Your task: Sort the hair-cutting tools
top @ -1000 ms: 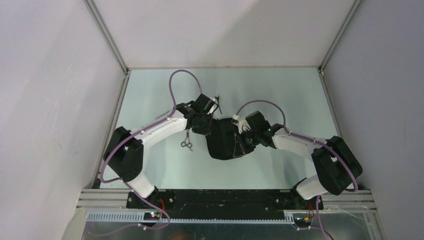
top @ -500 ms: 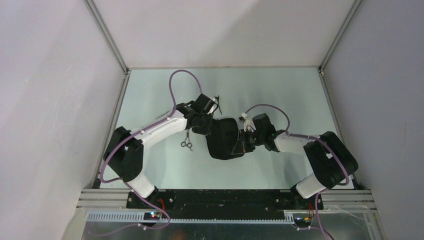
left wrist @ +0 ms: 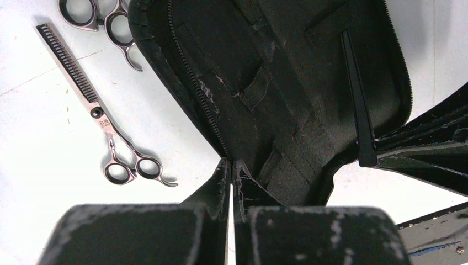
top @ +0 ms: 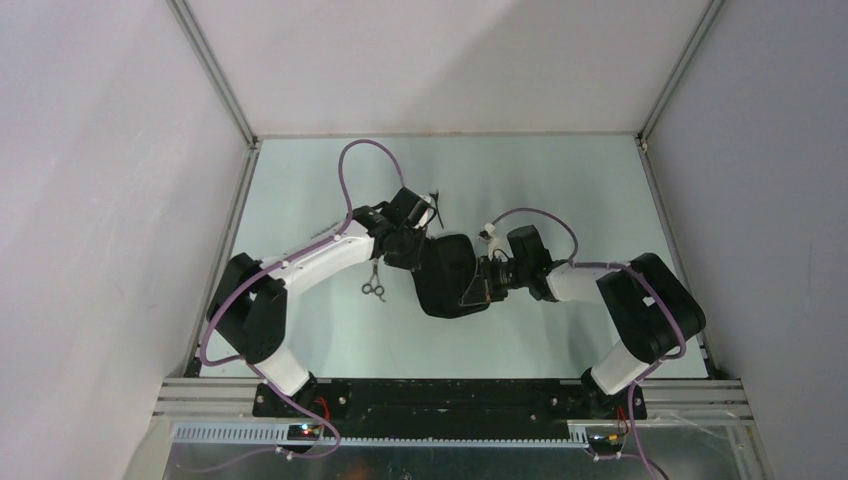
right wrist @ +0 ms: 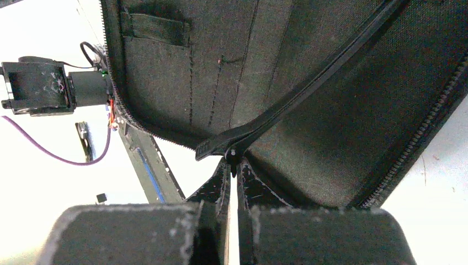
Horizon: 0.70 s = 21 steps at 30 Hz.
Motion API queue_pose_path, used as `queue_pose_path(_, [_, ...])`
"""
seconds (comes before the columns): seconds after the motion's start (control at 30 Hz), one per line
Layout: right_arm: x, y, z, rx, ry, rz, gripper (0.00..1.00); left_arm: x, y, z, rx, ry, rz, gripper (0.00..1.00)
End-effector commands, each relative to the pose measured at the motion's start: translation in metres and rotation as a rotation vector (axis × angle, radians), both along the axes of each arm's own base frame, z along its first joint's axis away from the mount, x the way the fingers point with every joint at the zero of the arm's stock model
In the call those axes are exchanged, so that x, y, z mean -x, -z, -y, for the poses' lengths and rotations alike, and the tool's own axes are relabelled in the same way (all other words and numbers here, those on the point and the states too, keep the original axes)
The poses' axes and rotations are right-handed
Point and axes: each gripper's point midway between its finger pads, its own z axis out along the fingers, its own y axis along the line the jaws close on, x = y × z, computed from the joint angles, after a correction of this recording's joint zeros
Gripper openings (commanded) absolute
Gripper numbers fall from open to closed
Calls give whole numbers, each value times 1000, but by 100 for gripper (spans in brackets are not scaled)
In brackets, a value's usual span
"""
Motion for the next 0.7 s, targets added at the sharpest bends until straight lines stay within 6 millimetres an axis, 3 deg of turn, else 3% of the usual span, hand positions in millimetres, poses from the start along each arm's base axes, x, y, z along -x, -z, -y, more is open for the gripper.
queue_pose_path(0.0, [-5, -6, -5, -29, -44, 37, 0, -3, -19, 8, 46, 40, 46, 0])
queue_pose_path(0.3, [-17, 3, 0, 83, -88, 72, 0, -4, -19, 7, 34, 49, 48, 0])
queue_pose_path(0.67, [-33, 10, 40, 437, -140, 153, 0, -3, -18, 3, 9, 91, 56, 0])
